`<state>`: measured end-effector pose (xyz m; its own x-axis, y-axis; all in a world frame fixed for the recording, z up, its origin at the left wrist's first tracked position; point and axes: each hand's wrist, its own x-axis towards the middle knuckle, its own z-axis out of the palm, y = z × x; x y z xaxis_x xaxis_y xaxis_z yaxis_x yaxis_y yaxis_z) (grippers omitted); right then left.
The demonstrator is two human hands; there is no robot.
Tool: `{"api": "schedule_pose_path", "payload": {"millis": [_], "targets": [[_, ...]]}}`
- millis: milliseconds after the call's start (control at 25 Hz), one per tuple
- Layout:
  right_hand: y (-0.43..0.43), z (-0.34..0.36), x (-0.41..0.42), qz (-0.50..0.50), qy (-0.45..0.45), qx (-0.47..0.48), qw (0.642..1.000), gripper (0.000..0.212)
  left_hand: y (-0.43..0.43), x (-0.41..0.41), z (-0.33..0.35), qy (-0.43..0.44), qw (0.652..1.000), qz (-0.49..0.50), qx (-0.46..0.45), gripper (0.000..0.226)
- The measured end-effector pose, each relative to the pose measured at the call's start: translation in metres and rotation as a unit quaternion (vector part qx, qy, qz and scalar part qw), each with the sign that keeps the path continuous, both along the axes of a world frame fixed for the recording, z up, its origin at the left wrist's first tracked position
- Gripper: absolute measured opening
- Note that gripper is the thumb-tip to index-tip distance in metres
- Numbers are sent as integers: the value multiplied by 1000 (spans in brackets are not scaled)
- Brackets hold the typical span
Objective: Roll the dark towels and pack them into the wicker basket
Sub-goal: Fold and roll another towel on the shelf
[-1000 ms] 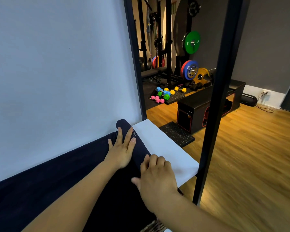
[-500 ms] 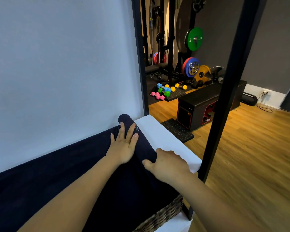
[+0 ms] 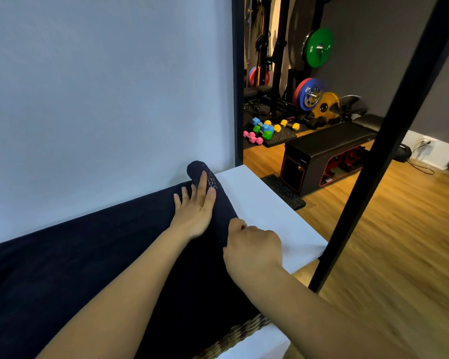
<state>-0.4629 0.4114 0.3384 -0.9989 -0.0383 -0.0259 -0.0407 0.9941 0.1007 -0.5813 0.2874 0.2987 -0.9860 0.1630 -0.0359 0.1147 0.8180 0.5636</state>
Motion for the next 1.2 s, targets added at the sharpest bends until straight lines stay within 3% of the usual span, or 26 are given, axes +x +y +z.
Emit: {"api": "schedule_pose_path", "payload": {"millis": [200,320,440,520,680,760,840,1040,1200], "targets": [[-17,-4,3,37,1,100,994,50,6,0,27,-70,993,61,76,70],[-30,-4,8,43,19,166,985,51,11,-13,38,-33,992,88,-82,89],[-38,-1,11,35,2,227,973,53,10,-22,35,81,967,-21,-243,70],[-34,-4,11,46,9,185,982,53,2,-22,31,89,970,-75,-215,60],[-5,11,14,39,97,-73,992,51,-18,-18,13,86,987,-58,-123,54],[14,14,13,-12,19,-207,978,58,-21,-14,8,82,991,-49,-93,54],[19,7,18,-37,-78,-277,957,63,-23,-13,7,78,994,-41,-67,54],[-11,-1,28,-10,-32,-209,977,66,-32,-5,10,65,995,-38,-69,55],[-28,-1,30,-30,-55,-128,990,73,-11,-20,35,26,986,-22,-165,59]]}}
